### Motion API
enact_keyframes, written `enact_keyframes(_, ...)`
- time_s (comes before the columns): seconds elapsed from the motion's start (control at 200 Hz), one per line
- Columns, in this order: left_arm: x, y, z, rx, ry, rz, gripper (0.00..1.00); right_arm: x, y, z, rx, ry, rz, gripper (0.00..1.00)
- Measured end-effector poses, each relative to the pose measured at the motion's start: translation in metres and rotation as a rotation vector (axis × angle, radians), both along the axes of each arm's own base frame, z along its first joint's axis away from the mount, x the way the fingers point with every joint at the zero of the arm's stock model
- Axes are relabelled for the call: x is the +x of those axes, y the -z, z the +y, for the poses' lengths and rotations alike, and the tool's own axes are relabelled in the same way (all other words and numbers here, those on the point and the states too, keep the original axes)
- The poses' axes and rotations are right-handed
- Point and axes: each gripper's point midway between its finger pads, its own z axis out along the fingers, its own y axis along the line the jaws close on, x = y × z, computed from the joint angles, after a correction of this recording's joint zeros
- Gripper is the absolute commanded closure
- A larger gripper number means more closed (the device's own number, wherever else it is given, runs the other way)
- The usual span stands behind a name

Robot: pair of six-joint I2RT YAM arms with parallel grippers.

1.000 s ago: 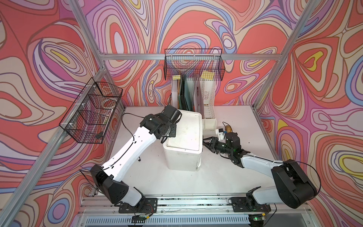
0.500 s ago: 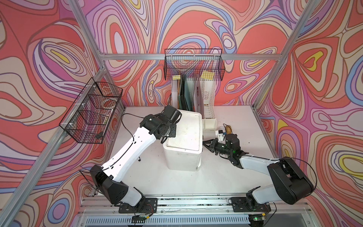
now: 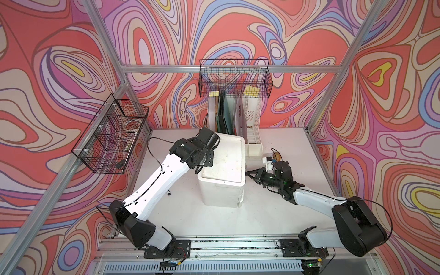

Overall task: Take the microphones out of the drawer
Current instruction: Open the drawer in the storage box.

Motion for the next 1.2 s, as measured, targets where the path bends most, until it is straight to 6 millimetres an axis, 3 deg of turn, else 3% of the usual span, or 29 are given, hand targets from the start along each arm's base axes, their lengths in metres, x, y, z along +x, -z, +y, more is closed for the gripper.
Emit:
enact_keyframes(0.21,0.000,0.000,0.000,0.000,0.000,0.000,1.00,-0.001,-0.003,-0.019,-0.057,0.037,0.001,1.00)
enact_keyframes(0.661,0.000,0.000,0.000,0.000,0.000,-0.001,1.00,0.000,-0.001,-0.081,-0.139,0.152,0.041,1.00)
enact_keyframes(1.202,0.000,0.000,0.000,0.001,0.000,-0.001,1.00,-0.003,-0.004,-0.114,-0.243,0.205,0.067,1.00)
